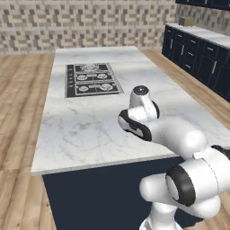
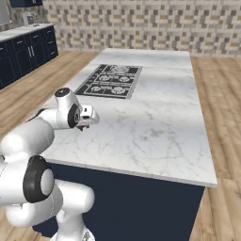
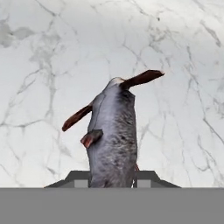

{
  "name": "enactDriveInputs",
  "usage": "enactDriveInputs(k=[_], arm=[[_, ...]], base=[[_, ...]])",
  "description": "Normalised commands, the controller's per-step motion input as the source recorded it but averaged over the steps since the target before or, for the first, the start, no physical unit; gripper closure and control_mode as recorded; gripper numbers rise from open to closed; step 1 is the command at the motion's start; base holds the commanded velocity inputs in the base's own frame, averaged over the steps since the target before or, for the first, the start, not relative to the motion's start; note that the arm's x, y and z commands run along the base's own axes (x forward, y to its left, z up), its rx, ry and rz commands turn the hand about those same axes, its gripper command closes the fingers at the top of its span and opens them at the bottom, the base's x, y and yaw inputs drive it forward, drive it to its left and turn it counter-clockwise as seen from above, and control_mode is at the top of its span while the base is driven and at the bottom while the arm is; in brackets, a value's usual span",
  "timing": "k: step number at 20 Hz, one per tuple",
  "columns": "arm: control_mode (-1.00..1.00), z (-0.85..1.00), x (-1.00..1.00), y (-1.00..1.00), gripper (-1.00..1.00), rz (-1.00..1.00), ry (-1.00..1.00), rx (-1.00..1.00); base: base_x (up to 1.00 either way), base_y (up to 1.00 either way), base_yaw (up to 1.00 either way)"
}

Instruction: Open the fridge, remove the mango, onion, and fish, and place them on any counter.

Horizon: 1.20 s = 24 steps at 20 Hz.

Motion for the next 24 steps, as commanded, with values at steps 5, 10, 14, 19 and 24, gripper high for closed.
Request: enactDriveInputs(k=[5, 10, 14, 19, 24], arm=[[-1.00, -0.89, 0.85, 0.00, 1.00, 0.00, 0.09, 0.00], [-1.00, -0.57, 0.64, 0.00, 1.00, 0.00, 0.05, 0.00], [-1.00, -0.43, 0.71, 0.00, 1.00, 0.00, 0.04, 0.00], [-1.00, -0.45, 0.72, 0.00, -1.00, 0.00, 0.04, 0.00], [-1.00, -0.39, 0.00, -0.08, -1.00, 0.00, 0.00, 0.00]], base=[[0.00, 0.00, 0.00], [0.00, 0.00, 0.00], [0.00, 0.00, 0.00], [0.00, 0.00, 0.00], [0.00, 0.00, 0.00]])
